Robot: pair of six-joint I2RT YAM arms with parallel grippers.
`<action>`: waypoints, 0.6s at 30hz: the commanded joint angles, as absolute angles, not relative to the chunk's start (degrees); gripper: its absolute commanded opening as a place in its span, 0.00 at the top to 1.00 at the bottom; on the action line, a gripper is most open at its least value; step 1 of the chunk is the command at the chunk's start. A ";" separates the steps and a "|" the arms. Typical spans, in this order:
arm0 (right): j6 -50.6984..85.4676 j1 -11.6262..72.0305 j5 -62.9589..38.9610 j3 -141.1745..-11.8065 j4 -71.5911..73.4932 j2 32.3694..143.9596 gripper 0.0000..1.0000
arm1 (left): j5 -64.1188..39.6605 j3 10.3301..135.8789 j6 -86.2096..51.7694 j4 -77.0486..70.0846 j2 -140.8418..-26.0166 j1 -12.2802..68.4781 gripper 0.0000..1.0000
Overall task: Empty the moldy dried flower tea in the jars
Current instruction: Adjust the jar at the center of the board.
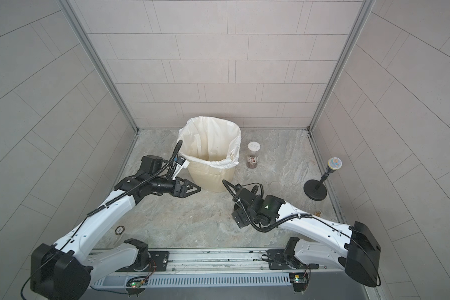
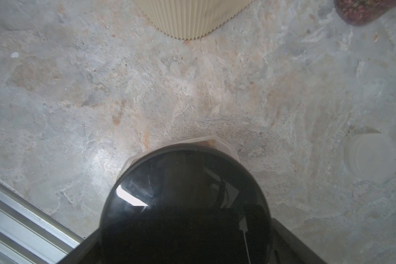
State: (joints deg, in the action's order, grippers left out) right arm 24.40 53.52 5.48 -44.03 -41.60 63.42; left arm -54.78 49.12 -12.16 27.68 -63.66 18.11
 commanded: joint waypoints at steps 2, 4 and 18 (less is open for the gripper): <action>24.28 53.70 8.26 -46.39 -43.64 64.64 0.05 | -54.99 48.35 -12.09 26.90 -63.50 17.91 0.07; 24.09 53.70 7.82 -46.66 -43.17 64.99 0.05 | -54.86 48.17 -12.17 26.81 -63.42 17.84 0.07; 22.05 53.00 3.65 -47.79 -42.86 65.81 0.23 | -54.88 48.27 -12.10 27.06 -63.45 17.85 0.07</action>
State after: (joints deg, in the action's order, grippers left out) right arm 22.65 53.19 5.04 -47.03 -41.25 66.06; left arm -54.52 48.62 -12.19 27.64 -63.66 18.13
